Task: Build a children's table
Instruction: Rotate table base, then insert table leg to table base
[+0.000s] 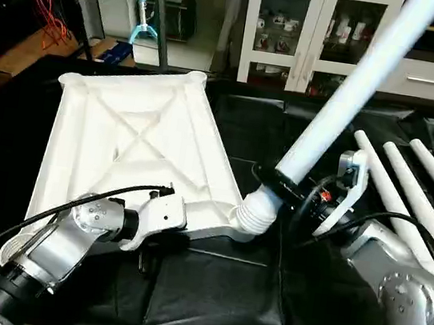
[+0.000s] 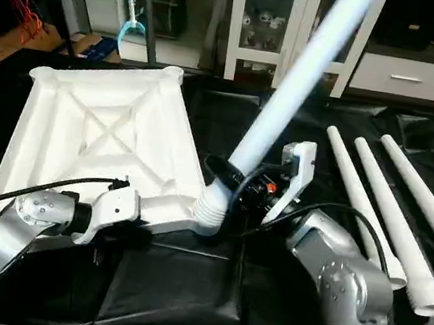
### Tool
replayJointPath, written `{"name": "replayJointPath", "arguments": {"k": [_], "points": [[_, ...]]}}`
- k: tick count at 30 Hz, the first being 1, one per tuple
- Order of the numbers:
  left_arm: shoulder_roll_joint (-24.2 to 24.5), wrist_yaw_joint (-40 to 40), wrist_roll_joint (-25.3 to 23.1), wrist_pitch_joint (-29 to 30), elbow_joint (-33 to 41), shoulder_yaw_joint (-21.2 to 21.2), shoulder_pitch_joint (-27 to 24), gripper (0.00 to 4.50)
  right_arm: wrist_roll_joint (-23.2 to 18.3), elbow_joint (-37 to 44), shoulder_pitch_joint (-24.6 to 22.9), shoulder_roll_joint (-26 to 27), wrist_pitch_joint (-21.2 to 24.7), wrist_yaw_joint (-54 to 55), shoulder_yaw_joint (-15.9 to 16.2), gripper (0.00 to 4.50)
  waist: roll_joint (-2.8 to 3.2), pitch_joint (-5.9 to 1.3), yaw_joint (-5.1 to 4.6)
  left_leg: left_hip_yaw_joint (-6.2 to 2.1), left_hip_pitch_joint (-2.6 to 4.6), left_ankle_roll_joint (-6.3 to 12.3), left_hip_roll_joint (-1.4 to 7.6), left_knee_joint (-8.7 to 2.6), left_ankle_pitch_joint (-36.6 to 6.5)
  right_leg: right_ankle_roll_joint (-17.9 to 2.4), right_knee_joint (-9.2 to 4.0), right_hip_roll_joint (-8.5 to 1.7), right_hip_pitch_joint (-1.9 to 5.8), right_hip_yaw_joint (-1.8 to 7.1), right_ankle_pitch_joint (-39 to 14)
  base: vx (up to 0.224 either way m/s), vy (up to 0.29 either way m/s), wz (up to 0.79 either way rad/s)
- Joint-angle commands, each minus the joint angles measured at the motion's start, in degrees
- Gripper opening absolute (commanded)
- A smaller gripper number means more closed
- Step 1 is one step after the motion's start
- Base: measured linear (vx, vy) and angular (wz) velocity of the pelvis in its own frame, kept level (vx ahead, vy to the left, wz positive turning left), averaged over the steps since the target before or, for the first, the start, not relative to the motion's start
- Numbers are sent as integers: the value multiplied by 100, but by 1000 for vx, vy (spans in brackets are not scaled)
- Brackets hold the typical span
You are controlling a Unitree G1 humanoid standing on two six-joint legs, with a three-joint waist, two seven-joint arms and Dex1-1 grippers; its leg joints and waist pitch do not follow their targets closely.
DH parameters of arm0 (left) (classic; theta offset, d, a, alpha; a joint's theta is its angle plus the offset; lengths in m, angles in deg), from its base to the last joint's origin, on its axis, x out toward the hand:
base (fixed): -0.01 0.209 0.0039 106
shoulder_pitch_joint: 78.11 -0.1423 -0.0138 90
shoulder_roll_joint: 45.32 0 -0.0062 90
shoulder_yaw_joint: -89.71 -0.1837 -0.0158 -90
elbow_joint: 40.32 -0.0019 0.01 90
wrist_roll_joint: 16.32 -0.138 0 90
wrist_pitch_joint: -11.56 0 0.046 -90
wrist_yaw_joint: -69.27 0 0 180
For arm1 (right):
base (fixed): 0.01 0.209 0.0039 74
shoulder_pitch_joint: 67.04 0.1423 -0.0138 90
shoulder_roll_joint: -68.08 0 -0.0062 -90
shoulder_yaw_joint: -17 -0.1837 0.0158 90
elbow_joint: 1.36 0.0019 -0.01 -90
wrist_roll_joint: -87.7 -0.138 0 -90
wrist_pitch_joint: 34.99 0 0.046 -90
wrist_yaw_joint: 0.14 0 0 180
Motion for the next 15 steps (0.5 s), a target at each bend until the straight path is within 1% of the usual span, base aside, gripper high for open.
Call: {"name": "replayJointPath", "arguments": {"k": [1,2,3,4,5,7,8,9,10,11,12,13,14,15], "points": [[-54,110,124,-80,126,-166,-83,2,-270,-158,196,-90,206,-265,-64,186,-144,-214,-32,-266,144,-249,364,-489,-2216,-758,-633,-332,-39,226,-2689,0,0,0],[-30,138,122,-80,148,-166,-104,2,-386,-235,222,-141,314,-386,-87,186,-147,-215,-33,-257,119,-218,371,-493,-2094,-775,-627,-325,-27,224,-2574,0,0,0],[-16,156,121,-91,154,-164,-118,2,-462,-304,244,-193,399,-492,-98,186,-172,-219,-33,-252,121,-187,370,-490,-2052,-792,-621,-317,-24,222,-2503,0,0,0],[-9,168,125,-99,170,-160,-133,2,-532,-383,266,-291,510,-638,-90,186,-178,-211,-17,-244,125,-142,381,-489,-1973,-836,-614,-321,-28,229,-2408,0,0,0],[-6,172,127,-94,185,-157,-139,2,-572,-413,273,-331,559,-694,-93,186,-199,-206,-16,-228,117,-121,385,-488,-1899,-876,-609,-313,-23,229,-2298,0,0,0],[15,182,130,-89,222,-152,-163,2,-671,-471,284,-372,644,-772,-135,186,-193,-207,4,-222,107,-77,387,-489,-1779,-935,-591,-316,-11,229,-2142,0,0,0],[22,193,128,-83,246,-146,-180,2,-698,-523,301,-380,663,-795,-169,186,-211,-204,14,-213,101,-53,386,-487,-1715,-955,-591,-320,-8,229,-2104,0,0,0],[30,207,131,-79,274,-139,-197,2,-715,-589,327,-372,673,-794,-209,186,-207,-207,23,-210,103,-50,389,-488,-1675,-962,-587,-320,-7,230,-2070,0,0,0],[35,220,132,-70,301,-132,-209,2,-722,-641,350,-371,681,-803,-236,186,-221,-214,38,-207,89,-14,391,-488,-1535,-994,-570,-322,8,228,-1938,0,0,0],[42,241,145,-54,336,-123,-225,2,-740,-685,373,-366,690,-812,-260,186,-223,-231,54,-196,69,45,391,-481,-1296,-1035,-541,-310,27,219,-1669,0,0,0],[47,260,162,-40,365,-113,-240,2,-745,-716,391,-362,692,-811,-269,186,-223,-231,54,-196,69,45,391,-481,-1296,-1035,-541,-310,27,219,-1669,0,0,0],[58,282,179,-24,404,-103,-261,2,-749,-750,412,-355,692,-798,-276,186,-218,-235,88,-166,70,150,386,-458,-1050,-1118,-527,-304,18,213,-1363,0,0,0],[76,304,191,2,464,-93,-288,2,-735,-774,434,-350,681,-764,-270,186,-218,-217,94,-166,64,170,389,-462,-1051,-1134,-527,-309,13,214,-1368,0,0,0],[97,320,196,21,522,-85,-319,2,-619,-788,457,-348,607,-680,-219,186,-215,-212,103,-169,57,174,393,-466,-1068,-1130,-528,-311,24,208,-1448,0,0,0]]}}
